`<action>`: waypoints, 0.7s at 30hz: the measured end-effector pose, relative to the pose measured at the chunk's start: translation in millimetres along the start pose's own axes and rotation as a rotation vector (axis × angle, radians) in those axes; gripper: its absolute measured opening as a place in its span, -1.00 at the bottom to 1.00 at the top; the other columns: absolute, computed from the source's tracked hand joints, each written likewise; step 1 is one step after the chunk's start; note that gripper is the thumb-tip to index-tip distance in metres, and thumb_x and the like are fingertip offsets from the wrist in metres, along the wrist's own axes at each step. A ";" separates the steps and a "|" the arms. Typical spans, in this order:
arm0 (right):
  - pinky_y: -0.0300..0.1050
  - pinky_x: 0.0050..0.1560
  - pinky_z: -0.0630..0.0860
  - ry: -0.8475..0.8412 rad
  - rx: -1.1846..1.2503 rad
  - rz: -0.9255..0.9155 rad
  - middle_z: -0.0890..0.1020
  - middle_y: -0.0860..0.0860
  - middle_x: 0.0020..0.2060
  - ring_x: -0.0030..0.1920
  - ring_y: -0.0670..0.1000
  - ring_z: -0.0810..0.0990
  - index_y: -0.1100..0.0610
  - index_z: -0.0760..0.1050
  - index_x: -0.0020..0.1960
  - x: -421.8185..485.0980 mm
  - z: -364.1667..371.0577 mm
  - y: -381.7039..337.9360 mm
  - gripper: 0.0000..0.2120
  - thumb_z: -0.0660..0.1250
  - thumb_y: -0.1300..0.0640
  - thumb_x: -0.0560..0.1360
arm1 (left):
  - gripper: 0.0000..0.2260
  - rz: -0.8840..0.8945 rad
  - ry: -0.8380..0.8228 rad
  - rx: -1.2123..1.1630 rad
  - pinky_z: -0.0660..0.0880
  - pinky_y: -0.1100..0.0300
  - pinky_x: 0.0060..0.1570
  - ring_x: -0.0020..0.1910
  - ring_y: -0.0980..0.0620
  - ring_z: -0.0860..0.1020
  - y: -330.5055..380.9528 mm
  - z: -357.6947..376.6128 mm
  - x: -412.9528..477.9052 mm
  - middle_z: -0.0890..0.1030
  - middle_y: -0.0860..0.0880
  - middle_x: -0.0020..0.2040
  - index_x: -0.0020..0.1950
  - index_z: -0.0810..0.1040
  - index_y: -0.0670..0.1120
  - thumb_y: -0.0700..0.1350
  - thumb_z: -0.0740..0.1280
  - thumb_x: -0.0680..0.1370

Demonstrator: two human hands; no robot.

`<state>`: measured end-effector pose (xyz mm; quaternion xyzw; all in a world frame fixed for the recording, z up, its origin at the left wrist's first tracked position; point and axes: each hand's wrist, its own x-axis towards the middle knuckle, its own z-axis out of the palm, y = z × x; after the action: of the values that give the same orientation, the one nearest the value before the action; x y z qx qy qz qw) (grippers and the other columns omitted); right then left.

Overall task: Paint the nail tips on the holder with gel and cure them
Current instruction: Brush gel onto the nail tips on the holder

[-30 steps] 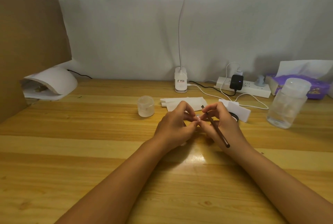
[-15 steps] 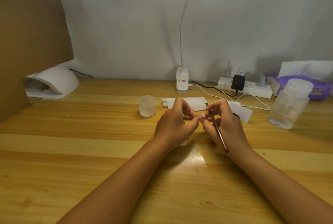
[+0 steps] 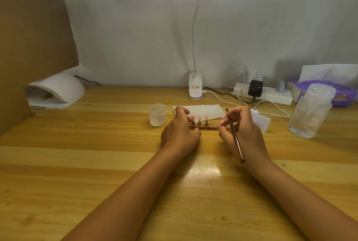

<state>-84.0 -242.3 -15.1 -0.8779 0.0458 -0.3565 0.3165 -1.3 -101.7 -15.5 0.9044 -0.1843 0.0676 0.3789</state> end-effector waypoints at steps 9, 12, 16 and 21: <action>-0.09 -0.11 0.59 0.023 -0.041 0.005 0.55 -0.10 -0.14 -0.16 -0.07 0.57 0.13 0.35 0.17 0.1 -0.7 3.0 -0.65 0.44 0.16 0.49 | -0.70 0.032 -0.087 -0.024 0.36 0.19 -0.21 0.04 0.08 0.54 -5.1 -5.6 3.7 0.60 0.16 0.12 0.18 0.37 0.09 -0.04 0.39 0.51; -0.06 -0.11 0.60 0.021 -0.092 -0.036 0.57 -0.06 -0.13 -0.15 -0.07 0.57 0.10 0.35 0.16 -0.5 0.3 3.0 -0.66 0.44 0.16 0.49 | -0.71 0.069 -0.088 -0.054 0.33 0.24 -0.28 -0.10 0.09 0.53 -7.8 -8.8 2.7 0.61 0.15 0.11 0.14 0.36 0.10 -0.09 0.39 0.50; 0.02 -0.12 0.59 -0.001 -0.169 -0.098 0.55 -0.01 -0.11 -0.12 -0.02 0.54 0.06 0.34 0.16 -1.2 1.4 0.4 -0.65 0.44 0.17 0.48 | -0.72 0.187 -0.072 0.006 0.28 0.30 -0.31 -0.25 0.15 0.44 -7.7 -8.6 -1.5 0.57 0.15 0.13 0.12 0.36 0.11 -0.12 0.36 0.50; 0.08 -0.12 0.53 -0.009 -0.299 -0.184 0.53 0.04 -0.16 -0.15 0.05 0.48 0.08 0.38 0.14 -1.4 -2.6 0.2 -0.68 0.43 0.19 0.47 | -0.71 0.280 -0.077 0.056 0.32 0.26 -0.29 -0.17 0.16 0.44 -6.5 -8.5 -4.4 0.56 0.16 0.11 0.16 0.39 0.10 -0.12 0.35 0.51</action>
<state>-86.7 -243.4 -14.7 -0.9172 0.0161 -0.3692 0.1487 -2.8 -90.2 -15.0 0.8819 -0.3212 0.0900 0.3332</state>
